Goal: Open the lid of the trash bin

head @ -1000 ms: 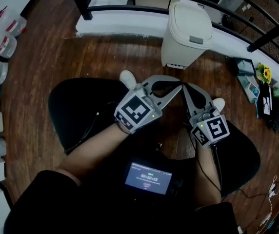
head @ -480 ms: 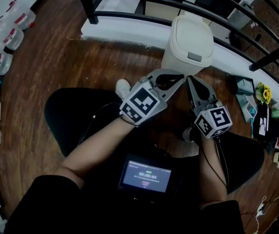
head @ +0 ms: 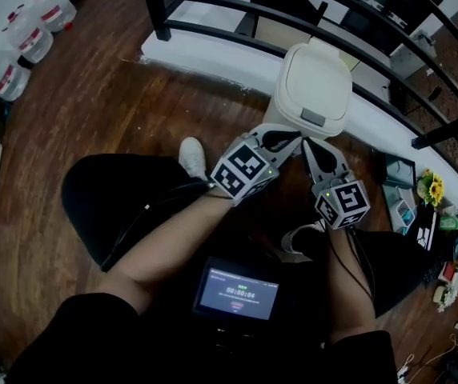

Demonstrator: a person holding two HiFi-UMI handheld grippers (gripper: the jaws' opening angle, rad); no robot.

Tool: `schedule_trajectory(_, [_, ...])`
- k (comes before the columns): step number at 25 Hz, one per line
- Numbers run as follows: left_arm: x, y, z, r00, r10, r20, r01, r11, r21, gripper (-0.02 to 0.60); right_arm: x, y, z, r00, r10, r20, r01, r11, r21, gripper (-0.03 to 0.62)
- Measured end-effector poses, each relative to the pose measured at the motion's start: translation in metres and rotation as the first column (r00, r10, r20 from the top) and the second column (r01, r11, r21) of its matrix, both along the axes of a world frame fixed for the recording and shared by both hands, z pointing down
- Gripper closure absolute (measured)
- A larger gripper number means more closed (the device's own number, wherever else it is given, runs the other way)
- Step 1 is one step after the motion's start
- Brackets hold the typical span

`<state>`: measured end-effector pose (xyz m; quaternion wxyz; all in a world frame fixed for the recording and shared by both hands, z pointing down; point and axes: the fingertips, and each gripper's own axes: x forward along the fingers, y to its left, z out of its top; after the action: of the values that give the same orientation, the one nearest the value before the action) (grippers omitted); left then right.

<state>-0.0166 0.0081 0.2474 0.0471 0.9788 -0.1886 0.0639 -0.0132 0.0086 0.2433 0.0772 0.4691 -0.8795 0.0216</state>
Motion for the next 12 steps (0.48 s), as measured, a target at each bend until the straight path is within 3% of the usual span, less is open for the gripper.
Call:
schedule_trajectory(4, [0.012,-0.015,0.027,0.998,-0.042,-0.043,0.042,0.999,-0.007,0.548,0.024,-0.019,0.026,0.998,0.006,0.059,-0.003,0.998,-0.057,0.588])
schedule_trajectory(9, [0.025,-0.029,0.078,0.998,-0.058,0.034,0.057,0.998,0.020,0.546,0.043,-0.037,0.069,0.996,0.026,0.082,-0.015,0.992,-0.129,0.588])
schedule_trajectory(12, [0.032,-0.031,0.105,0.998,-0.037,0.041,0.039,0.999,-0.035,0.546,0.049,-0.042,0.098,0.995,0.049,0.090,-0.034,0.985,-0.170,0.588])
